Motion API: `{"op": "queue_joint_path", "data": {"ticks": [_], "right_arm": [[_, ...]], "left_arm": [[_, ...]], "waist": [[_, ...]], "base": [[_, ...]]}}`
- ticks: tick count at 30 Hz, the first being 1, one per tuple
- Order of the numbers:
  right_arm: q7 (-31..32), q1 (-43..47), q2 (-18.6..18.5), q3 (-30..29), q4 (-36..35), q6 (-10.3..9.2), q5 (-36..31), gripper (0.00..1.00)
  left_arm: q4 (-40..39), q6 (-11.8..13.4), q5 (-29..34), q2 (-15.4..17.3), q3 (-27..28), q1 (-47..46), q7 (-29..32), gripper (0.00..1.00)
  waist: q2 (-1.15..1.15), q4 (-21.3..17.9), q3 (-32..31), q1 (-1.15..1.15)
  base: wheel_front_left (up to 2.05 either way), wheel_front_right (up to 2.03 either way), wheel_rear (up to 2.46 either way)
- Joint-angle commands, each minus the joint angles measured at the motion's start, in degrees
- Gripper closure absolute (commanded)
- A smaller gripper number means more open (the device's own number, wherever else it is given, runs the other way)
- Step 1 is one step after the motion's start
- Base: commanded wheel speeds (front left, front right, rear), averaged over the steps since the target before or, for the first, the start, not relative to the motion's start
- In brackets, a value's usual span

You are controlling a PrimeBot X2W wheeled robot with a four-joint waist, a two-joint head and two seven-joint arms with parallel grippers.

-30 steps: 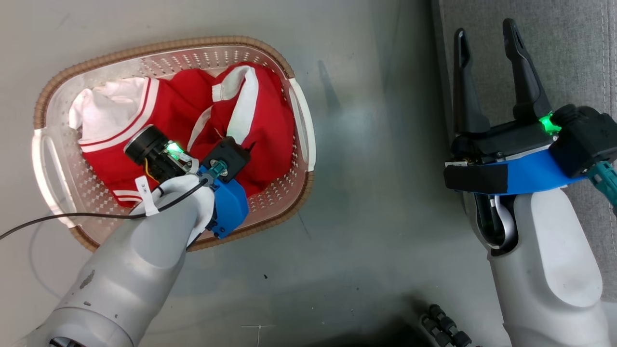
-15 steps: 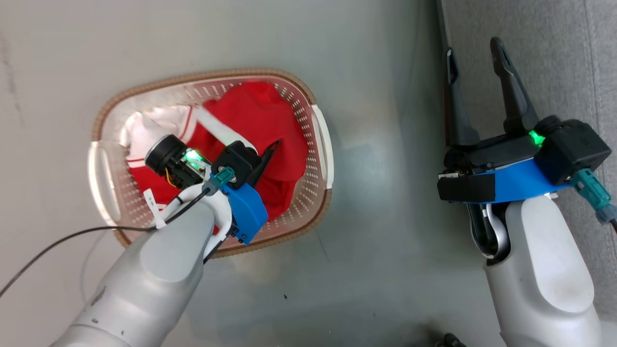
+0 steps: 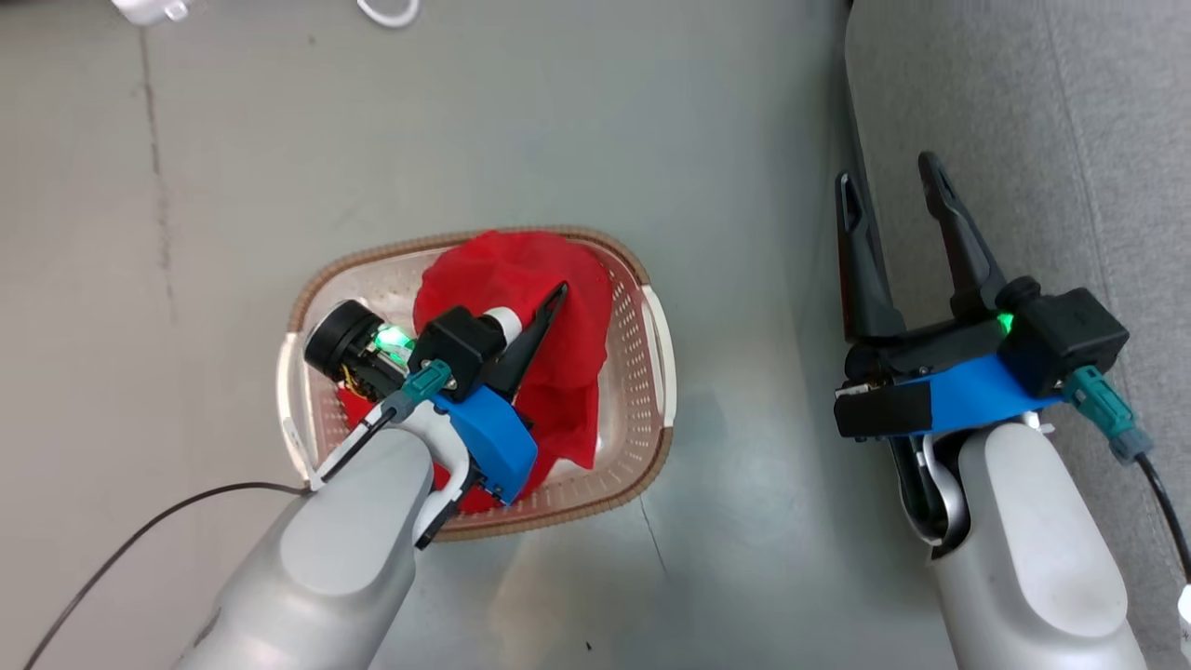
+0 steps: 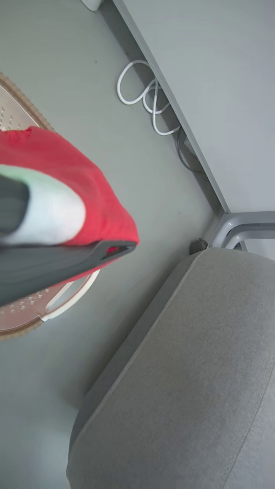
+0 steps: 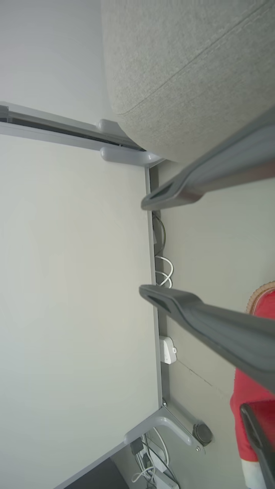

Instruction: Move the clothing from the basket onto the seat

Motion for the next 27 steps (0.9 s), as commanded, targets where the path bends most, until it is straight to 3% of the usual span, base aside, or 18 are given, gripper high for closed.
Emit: {"op": "queue_joint_path", "data": {"ticks": [1,13,27], "right_arm": [[-0.04,0.88,-0.17,0.02,0.24,-0.04,-0.08,0.0],[-0.04,5.83,-0.17,-0.78,2.18,-0.03,-0.85,0.0],[-0.04,11.12,-0.18,-0.25,3.3,-0.04,-0.19,0.0]], "left_arm": [[-0.64,-0.14,0.03,0.01,0.58,0.78,-0.19,1.0],[-6.98,-0.21,0.51,-1.06,3.58,4.0,-0.18,1.0],[-10.14,-0.24,-0.55,-1.51,3.0,4.42,-0.18,1.0]], "waist": [[0.0,1.0,-2.44,0.01],[0.0,3.06,-11.64,0.01],[0.0,3.97,-21.06,0.01]], "base": [[0.0,0.0,0.0],[0.0,0.0,0.0],[0.0,0.0,0.0]]}}
